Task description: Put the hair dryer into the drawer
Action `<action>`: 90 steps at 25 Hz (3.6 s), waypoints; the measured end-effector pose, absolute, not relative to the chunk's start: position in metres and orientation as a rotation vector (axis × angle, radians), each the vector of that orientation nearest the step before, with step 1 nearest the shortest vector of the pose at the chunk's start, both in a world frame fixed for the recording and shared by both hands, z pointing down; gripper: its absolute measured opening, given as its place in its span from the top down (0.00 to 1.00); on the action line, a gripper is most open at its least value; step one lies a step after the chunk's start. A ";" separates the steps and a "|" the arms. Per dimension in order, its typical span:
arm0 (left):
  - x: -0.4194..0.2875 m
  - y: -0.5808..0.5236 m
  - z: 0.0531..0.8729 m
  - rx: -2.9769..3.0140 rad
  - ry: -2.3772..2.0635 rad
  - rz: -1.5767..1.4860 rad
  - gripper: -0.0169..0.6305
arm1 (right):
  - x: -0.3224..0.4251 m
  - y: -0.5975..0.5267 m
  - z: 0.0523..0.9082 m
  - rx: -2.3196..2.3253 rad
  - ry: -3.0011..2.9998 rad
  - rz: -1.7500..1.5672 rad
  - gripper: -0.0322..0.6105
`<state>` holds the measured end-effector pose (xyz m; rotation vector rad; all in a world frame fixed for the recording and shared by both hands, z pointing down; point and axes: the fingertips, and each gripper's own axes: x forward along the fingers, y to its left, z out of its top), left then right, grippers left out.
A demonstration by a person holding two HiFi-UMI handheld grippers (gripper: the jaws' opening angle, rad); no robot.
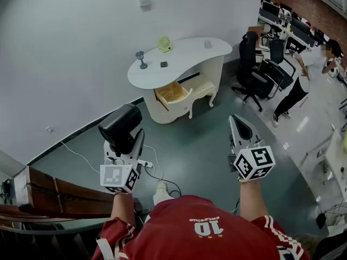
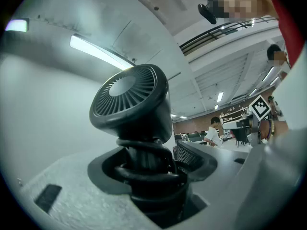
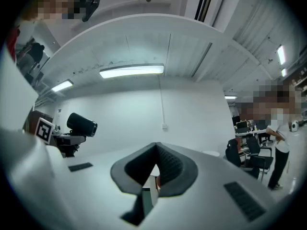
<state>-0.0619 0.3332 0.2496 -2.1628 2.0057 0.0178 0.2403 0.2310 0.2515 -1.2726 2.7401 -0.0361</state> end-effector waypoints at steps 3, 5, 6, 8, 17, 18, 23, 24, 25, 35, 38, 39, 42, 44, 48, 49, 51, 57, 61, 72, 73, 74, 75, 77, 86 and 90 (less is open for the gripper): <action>-0.058 0.335 0.245 -2.164 2.001 0.022 0.50 | 0.241 0.233 0.248 -1.268 2.748 -0.022 0.95; -0.057 0.336 0.243 -2.168 1.997 0.027 0.50 | 0.240 0.235 0.248 -1.263 2.756 -0.013 0.95; -0.056 0.336 0.243 -2.171 1.996 0.034 0.50 | 0.240 0.236 0.248 -1.263 2.759 -0.007 0.95; -0.053 0.338 0.244 -2.177 1.999 0.051 0.50 | 0.240 0.238 0.248 -1.265 2.766 0.004 0.95; -0.044 0.356 0.250 -2.179 2.007 0.022 0.50 | 0.247 0.260 0.249 -1.188 2.773 -0.004 0.95; -0.044 0.356 0.249 -2.179 2.007 0.014 0.50 | 0.246 0.261 0.248 -1.174 2.776 -0.004 0.95; -0.049 0.349 0.252 -2.209 2.004 -0.019 0.50 | 0.241 0.258 0.252 -1.135 2.789 -0.039 0.95; -0.048 0.347 0.257 -2.231 1.995 -0.008 0.50 | 0.241 0.257 0.257 -1.125 2.786 -0.054 0.95; -0.048 0.345 0.262 -2.258 1.986 0.013 0.50 | 0.241 0.257 0.261 -1.116 2.784 -0.069 0.95; -0.069 0.268 0.285 -2.411 1.935 0.076 0.50 | 0.214 0.203 0.276 -1.154 2.849 -0.083 0.95; -0.076 0.236 0.292 -2.422 1.918 0.063 0.50 | 0.209 0.176 0.278 -1.180 2.861 -0.079 0.94; -0.078 0.225 0.296 -2.428 1.913 0.057 0.50 | 0.206 0.167 0.280 -1.187 2.865 -0.079 0.95; -0.089 0.190 0.308 -2.454 1.907 0.040 0.50 | 0.194 0.133 0.283 -1.193 2.884 -0.073 0.94; -0.100 0.162 0.313 -2.460 1.911 0.021 0.50 | 0.181 0.107 0.282 -1.187 2.896 -0.071 0.94; -0.123 0.104 0.321 -2.477 1.892 -0.023 0.50 | 0.153 0.051 0.281 -1.182 2.925 -0.066 0.94; -0.129 0.089 0.322 -2.484 1.884 -0.032 0.50 | 0.145 0.036 0.280 -1.183 2.925 -0.069 0.94; -0.142 0.058 0.325 -2.499 1.862 -0.059 0.50 | 0.129 0.007 0.279 -1.189 2.921 -0.078 0.94; -0.173 -0.025 0.342 -2.559 1.753 -0.213 0.50 | 0.085 -0.068 0.280 -1.199 2.942 -0.102 0.94; -0.194 -0.066 0.364 -2.588 1.697 -0.308 0.50 | 0.056 -0.108 0.281 -1.198 2.960 -0.104 0.94; -0.226 -0.133 0.433 -2.689 1.599 -0.481 0.50 | 0.008 -0.164 0.312 -1.240 3.007 -0.174 0.94; -0.225 -0.135 0.440 -2.697 1.584 -0.495 0.50 | 0.006 -0.165 0.313 -1.242 3.009 -0.182 0.94; -0.225 -0.137 0.445 -2.703 1.573 -0.507 0.50 | 0.005 -0.165 0.315 -1.243 3.010 -0.188 0.94; -0.223 -0.138 0.450 -2.708 1.566 -0.517 0.50 | 0.004 -0.165 0.316 -1.243 3.010 -0.193 0.94; -0.220 -0.141 0.459 -2.718 1.562 -0.530 0.50 | 0.005 -0.167 0.318 -1.242 3.006 -0.200 0.94; -0.199 -0.164 0.499 -2.738 1.495 -0.647 0.50 | 0.004 -0.195 0.350 -1.286 2.985 -0.226 0.94; -0.187 -0.178 0.525 -2.745 1.442 -0.769 0.50 | 0.005 -0.211 0.364 -1.253 2.987 -0.261 0.94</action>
